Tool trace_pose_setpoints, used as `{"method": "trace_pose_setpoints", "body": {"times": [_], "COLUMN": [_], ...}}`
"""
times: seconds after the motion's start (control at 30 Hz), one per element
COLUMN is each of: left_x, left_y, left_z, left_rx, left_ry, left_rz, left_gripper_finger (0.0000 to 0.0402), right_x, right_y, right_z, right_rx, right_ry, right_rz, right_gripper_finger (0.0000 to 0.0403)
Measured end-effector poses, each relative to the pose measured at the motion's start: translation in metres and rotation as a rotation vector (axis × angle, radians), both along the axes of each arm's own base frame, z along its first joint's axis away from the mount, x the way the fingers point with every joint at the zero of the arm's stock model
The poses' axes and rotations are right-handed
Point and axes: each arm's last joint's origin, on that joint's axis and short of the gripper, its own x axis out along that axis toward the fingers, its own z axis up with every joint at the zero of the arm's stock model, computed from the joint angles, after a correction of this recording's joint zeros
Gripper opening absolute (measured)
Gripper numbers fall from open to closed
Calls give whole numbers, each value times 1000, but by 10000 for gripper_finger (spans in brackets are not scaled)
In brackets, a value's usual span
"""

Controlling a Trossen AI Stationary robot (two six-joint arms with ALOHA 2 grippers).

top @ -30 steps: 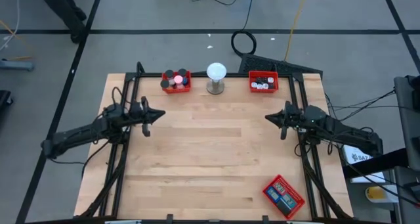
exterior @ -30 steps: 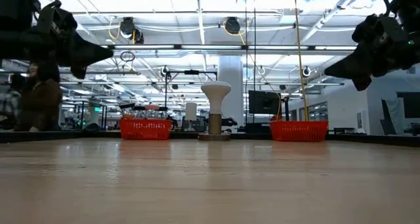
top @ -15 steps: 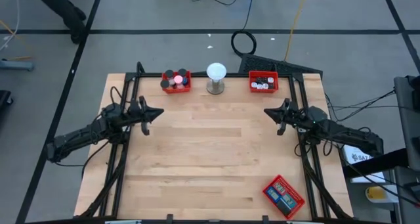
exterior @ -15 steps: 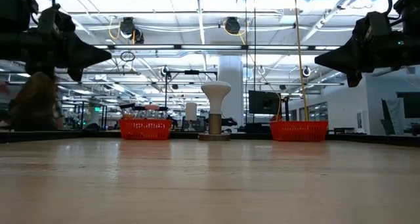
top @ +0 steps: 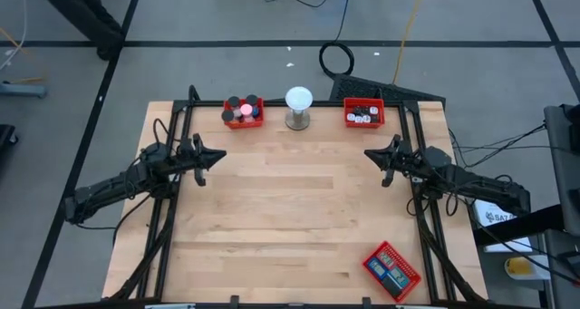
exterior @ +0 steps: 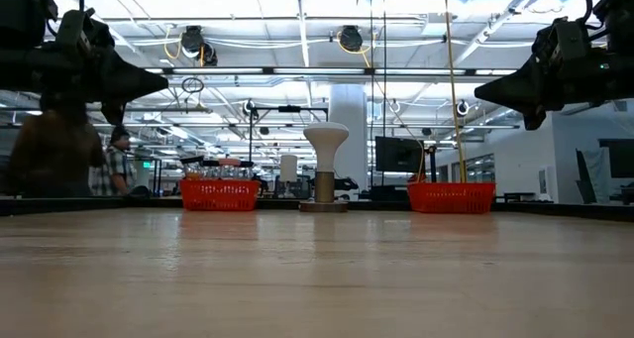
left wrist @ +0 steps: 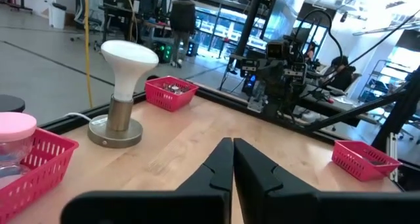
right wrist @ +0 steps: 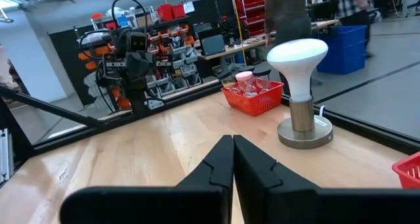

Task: Pick & Place Office items
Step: Return to Home Position

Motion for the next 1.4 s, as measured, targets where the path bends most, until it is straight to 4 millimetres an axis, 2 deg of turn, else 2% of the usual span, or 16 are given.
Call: {"method": "trace_pose_setpoints", "body": {"times": [0.13, 0.47, 1.4], "left_x": [0, 0, 0], "left_y": [0, 0, 0], "left_z": [0, 0, 0], "left_rx": [0, 0, 0], "left_ry": [0, -1, -1], "left_rz": [0, 0, 0], "left_gripper_finger": [3, 32, 31], "right_x": [0, 0, 0], "right_y": [0, 0, 0], "right_z": [0, 0, 0], "right_rx": [0, 0, 0], "right_ry": [0, 0, 0], "right_rz": [0, 0, 0], "right_gripper_finger": [2, 2, 2]}}
